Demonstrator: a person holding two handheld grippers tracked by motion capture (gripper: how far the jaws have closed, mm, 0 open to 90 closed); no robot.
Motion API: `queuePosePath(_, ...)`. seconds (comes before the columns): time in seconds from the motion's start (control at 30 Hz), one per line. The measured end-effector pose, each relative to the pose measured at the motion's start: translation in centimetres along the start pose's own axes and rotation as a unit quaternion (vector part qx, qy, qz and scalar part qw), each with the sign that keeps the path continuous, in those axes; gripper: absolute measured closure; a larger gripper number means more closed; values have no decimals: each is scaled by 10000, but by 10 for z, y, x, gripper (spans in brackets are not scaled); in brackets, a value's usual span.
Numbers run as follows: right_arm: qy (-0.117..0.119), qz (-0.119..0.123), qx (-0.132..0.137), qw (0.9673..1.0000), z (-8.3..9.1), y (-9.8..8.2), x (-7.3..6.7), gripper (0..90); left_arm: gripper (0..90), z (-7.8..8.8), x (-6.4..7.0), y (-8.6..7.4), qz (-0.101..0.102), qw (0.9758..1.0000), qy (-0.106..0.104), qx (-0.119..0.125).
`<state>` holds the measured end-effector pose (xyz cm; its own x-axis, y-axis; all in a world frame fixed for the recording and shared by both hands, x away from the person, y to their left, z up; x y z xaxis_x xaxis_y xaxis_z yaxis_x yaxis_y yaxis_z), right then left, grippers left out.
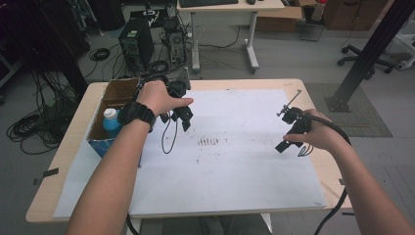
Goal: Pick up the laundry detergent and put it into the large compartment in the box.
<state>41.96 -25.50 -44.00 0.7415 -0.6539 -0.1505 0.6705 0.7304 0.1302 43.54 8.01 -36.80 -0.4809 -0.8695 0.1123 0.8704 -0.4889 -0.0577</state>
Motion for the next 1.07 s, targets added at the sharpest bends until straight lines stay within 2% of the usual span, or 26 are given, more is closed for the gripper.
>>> queuePosePath(1.07, -20, 29, 21, 10000, 3, 0, -4, 129, 205, -1, 5, -3, 27, 9999, -153, 31)
Point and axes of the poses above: each handheld gripper's, and its own axes: z roughly backward along the jaws, y roughly out of its top, x roughly to its right, the point moved 10 cm from there along -z, roughly forward along the jaws, and after that the axes turned 5 degrees about -x, right-handed, at the moved point
